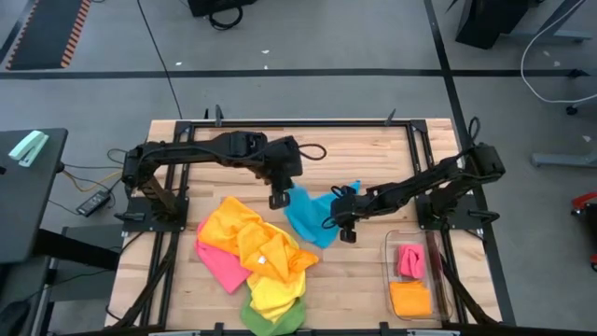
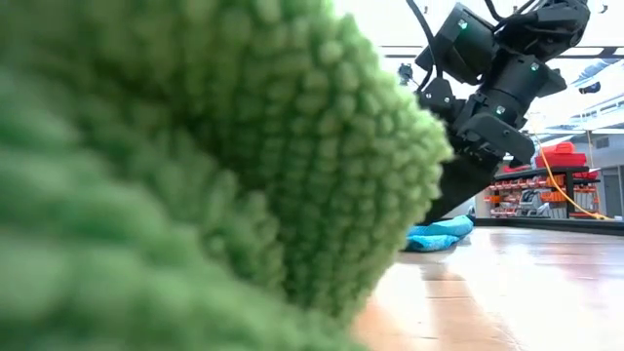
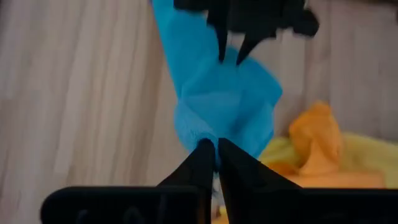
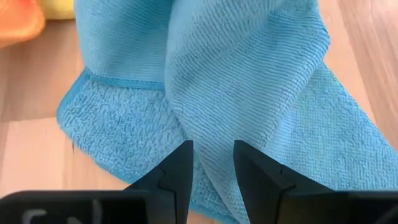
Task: Fold microfiber towels
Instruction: Fold the blue towel
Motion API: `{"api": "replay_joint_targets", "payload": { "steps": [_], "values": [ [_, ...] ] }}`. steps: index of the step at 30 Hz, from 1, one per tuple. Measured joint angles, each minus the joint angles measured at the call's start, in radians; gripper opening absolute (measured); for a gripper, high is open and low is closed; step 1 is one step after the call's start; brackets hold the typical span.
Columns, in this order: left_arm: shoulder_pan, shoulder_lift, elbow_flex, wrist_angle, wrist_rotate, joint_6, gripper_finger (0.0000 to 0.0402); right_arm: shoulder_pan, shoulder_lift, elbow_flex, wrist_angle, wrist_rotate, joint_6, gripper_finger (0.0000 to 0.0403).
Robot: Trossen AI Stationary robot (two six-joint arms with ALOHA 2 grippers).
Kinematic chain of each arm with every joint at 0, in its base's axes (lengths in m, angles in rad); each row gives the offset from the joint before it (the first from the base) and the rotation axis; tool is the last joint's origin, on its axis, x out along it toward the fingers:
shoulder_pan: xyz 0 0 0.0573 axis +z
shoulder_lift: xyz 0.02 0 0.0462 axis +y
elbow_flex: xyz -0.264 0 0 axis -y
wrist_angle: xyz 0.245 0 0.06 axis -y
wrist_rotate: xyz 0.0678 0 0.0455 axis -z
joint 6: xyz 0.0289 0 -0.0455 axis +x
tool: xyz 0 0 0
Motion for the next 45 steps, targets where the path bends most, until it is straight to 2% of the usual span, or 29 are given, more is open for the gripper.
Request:
{"api": "replay_joint_targets", "payload": {
  "steps": [10, 12, 16, 18, 23, 27, 31, 36, 45],
  "values": [
    [-0.025, 0.074, -0.001, -0.174, -0.018, 0.05, 0.0014, 0.004, -0.106, 0.0, -0.026, -0.048, -0.062, 0.0123],
    [-0.032, 0.086, -0.001, -0.188, -0.091, 0.054, 0.0028, 0.005, -0.112, 0.0, -0.031, -0.052, -0.061, 0.0123],
    [-0.055, 0.094, -0.002, -0.192, -0.316, 0.118, 0.0079, 0.005, -0.092, 0.0, -0.031, -0.064, -0.045, 0.0123],
    [-0.066, 0.088, -0.002, -0.174, -0.361, 0.158, 0.0108, 0.005, -0.08, 0.0, -0.04, -0.064, -0.041, 0.0123],
    [-0.1, 0.071, -0.001, -0.14, -0.351, 0.268, 0.0167, 0.005, -0.069, 0.0, -0.026, -0.064, -0.033, 0.0123],
    [-0.123, 0.093, 0.0, -0.08, -0.204, 0.29, 0.0187, 0.005, -0.073, 0.0, -0.007, -0.059, -0.03, 0.0123],
    [-0.141, 0.145, -0.001, -0.034, -0.108, 0.299, 0.0186, 0.004, -0.075, 0.0, -0.006, -0.052, -0.03, 0.0123],
    [-0.168, 0.222, -0.002, -0.014, -0.102, 0.35, 0.0174, 0.004, -0.084, 0.0, -0.021, -0.052, -0.009, 0.0123],
    [-0.182, 0.317, -0.001, 0.089, -0.102, 0.403, 0.0177, 0.005, -0.143, 0.0, -0.186, -0.06, -0.018, 0.0123]
  ]
}}
